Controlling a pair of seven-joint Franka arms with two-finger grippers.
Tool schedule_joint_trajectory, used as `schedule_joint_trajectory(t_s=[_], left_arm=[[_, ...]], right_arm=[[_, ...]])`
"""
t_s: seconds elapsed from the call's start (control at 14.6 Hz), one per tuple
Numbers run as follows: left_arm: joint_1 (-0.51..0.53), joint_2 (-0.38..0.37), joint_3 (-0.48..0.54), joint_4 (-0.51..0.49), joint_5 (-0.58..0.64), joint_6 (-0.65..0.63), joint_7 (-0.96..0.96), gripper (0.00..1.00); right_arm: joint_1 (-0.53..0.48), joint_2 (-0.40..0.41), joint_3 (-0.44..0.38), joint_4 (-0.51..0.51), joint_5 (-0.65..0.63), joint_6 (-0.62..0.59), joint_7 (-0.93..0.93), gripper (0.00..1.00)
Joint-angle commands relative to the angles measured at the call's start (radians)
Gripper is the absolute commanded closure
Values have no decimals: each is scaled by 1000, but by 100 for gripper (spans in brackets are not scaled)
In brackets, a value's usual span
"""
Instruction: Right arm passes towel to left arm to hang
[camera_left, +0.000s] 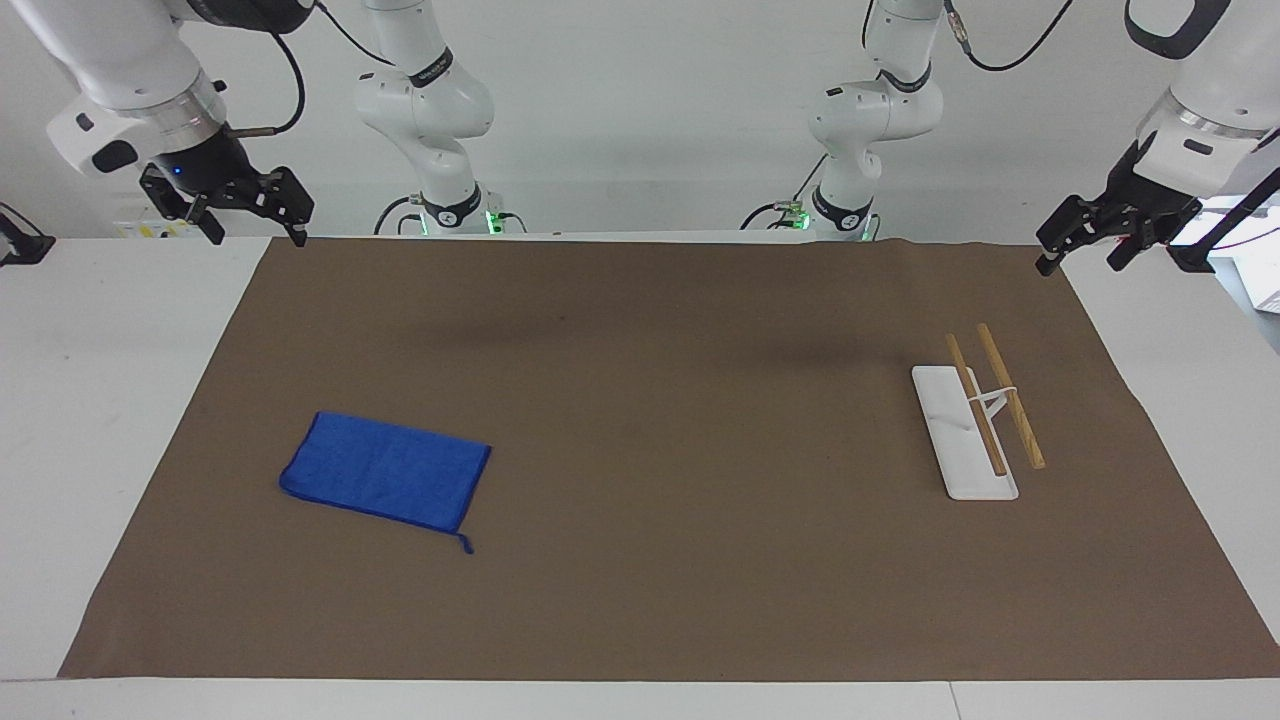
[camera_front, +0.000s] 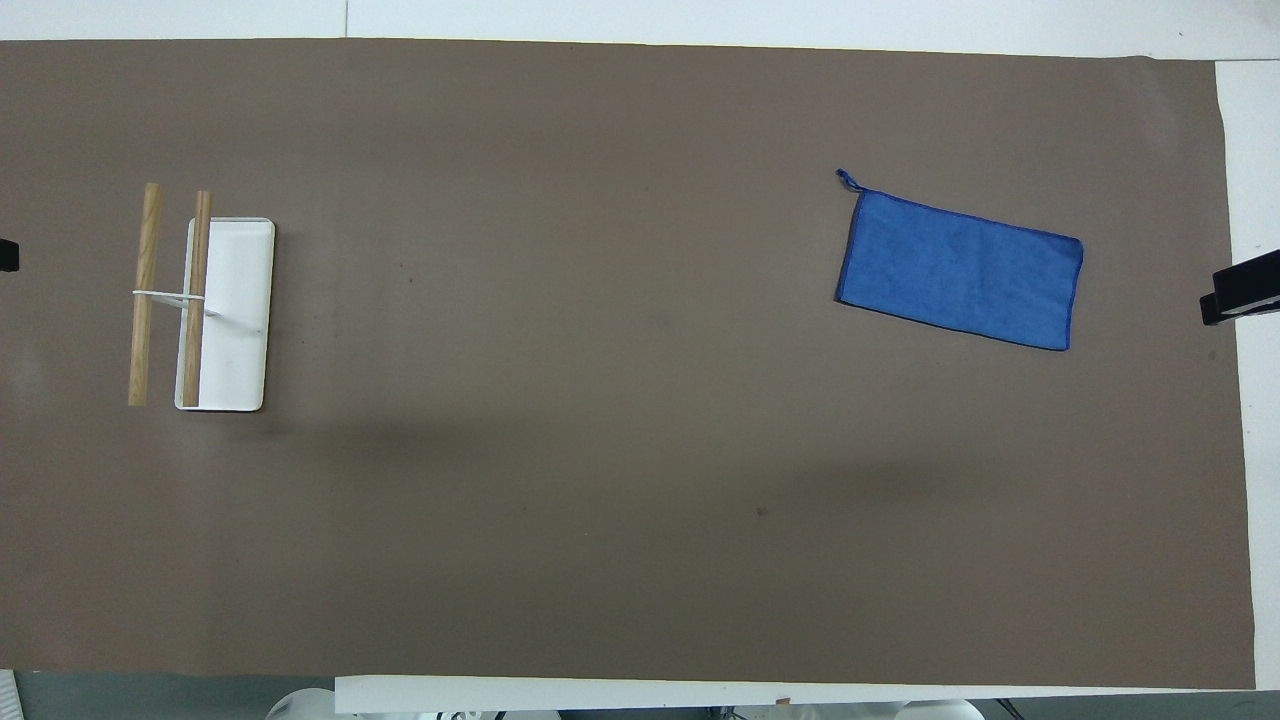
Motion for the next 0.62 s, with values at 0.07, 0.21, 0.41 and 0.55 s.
schedule_joint_trajectory(t_s=[0.07,0.21,0.41,0.55], left_arm=[[6,-16,-1,-23,-10,14,11,0],[8,-16,-1,-23,-10,14,11,0],[8,-16,-1,-23,-10,16,11,0],[8,-16,-1,-23,-10,14,10,0]], right_arm=[[-6,-15,6,-15,-9,13,-17,0],[-6,-15,6,-18,-3,10,-12,0],[-7,-21,6,-30,4,-1,-18,0],[-6,-23,6,-29,4,-31,-23,0]])
